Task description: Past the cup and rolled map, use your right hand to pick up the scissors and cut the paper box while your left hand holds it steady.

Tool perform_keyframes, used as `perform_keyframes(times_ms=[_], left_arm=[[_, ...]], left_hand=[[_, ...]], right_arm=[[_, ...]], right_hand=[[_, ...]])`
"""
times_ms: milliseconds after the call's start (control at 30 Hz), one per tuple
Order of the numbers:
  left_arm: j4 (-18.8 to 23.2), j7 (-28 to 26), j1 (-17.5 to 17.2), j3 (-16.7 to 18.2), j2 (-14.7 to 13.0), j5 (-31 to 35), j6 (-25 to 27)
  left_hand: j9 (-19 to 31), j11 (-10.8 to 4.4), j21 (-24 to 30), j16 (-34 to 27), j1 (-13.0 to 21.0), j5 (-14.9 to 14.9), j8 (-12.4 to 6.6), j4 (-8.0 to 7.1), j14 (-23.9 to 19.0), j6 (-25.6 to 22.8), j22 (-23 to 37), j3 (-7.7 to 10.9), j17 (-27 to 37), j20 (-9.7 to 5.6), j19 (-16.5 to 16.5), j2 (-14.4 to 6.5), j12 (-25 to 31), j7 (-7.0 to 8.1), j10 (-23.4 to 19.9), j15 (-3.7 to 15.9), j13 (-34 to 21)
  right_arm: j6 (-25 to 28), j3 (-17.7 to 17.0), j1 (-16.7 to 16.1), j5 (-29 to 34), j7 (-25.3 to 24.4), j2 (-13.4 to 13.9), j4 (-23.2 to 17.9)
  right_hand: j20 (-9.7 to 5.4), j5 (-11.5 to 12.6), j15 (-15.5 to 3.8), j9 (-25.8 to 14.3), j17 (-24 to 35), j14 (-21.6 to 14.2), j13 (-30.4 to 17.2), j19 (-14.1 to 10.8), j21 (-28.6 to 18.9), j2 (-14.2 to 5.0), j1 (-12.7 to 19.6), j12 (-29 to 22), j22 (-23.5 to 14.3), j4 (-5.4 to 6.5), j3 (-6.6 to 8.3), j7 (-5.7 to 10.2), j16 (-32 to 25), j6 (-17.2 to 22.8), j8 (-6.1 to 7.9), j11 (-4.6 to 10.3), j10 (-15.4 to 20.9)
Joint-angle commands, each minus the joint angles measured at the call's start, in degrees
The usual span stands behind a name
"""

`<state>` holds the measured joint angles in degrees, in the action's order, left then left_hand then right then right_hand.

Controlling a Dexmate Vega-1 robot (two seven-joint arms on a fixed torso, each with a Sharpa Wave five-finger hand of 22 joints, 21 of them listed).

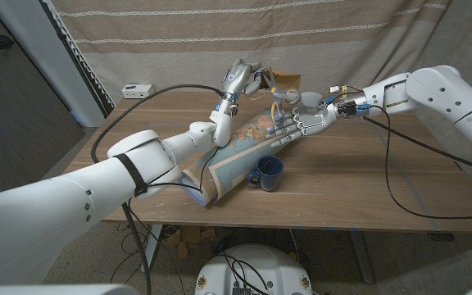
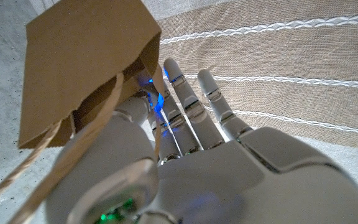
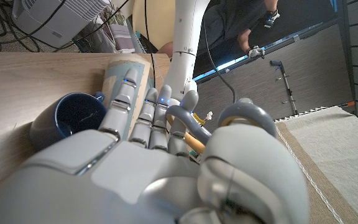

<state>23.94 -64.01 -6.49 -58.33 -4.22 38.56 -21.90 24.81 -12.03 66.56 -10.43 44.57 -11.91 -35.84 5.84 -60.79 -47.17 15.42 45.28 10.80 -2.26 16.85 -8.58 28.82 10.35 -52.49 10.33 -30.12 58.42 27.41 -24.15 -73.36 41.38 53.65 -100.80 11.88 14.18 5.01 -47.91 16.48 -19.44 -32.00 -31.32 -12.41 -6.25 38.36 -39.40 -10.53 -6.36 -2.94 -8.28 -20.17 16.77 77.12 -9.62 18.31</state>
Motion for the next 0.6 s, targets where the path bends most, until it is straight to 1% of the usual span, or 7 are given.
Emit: perform_keyframes(times_ms=[33, 400, 600], left_arm=[[1.20, 0.01, -1.42, 4.27, -0.07, 3.87, -0.72], [3.41, 0.01, -3.44, 9.33, -0.28, 9.58, -0.89], [4.44, 0.01, -4.25, 11.23, -0.28, 11.96, -0.93]], left_hand=[[0.21, -0.30, 0.59, -0.35, 0.04, -0.26, -0.24, -1.11, 0.19, -0.11, 0.13, 0.87, 0.20, -8.12, -0.33, -0.59, 0.41, 0.23, -0.48, 3.00, -5.12], [0.03, -0.30, 0.93, -0.40, 0.00, -0.27, -0.38, -1.10, 0.31, -0.26, -0.11, 0.93, 0.22, -8.14, -0.59, -0.64, 0.38, 0.06, -0.46, 3.02, -5.02], [-0.09, -0.30, 1.18, -0.42, -0.03, -0.26, -0.42, -1.08, 0.39, -0.21, -0.26, 0.96, 0.23, -8.11, -0.73, -0.63, 0.37, 0.11, -0.46, 3.02, -4.95]], right_arm=[[0.81, -0.56, -0.37, -0.28, -2.02, 0.41, 0.62], [0.07, -2.41, -1.29, -0.98, -4.44, 0.97, 1.00], [0.32, -2.68, -1.71, -1.26, -5.25, 1.27, 0.91]], right_hand=[[0.01, -0.04, 0.13, -0.33, -0.04, 0.03, -0.20, -0.57, 0.27, 0.09, -0.59, 0.24, -0.16, 0.01, 0.44, -3.54, -0.15, -0.22, 0.02, -0.18, 0.18], [-0.06, -0.06, 0.09, -0.18, -0.14, 0.03, -0.24, -0.58, 0.30, 0.09, -0.76, 0.48, -0.16, 0.08, 0.42, -3.50, -0.15, 0.11, 0.02, -0.17, 0.18], [-0.03, -0.07, 0.15, -0.33, -0.19, -0.02, -0.26, -0.55, 0.33, 0.04, -0.81, 0.57, -0.16, 0.10, 0.44, -3.53, -0.18, 0.06, 0.09, -0.19, 0.26]])
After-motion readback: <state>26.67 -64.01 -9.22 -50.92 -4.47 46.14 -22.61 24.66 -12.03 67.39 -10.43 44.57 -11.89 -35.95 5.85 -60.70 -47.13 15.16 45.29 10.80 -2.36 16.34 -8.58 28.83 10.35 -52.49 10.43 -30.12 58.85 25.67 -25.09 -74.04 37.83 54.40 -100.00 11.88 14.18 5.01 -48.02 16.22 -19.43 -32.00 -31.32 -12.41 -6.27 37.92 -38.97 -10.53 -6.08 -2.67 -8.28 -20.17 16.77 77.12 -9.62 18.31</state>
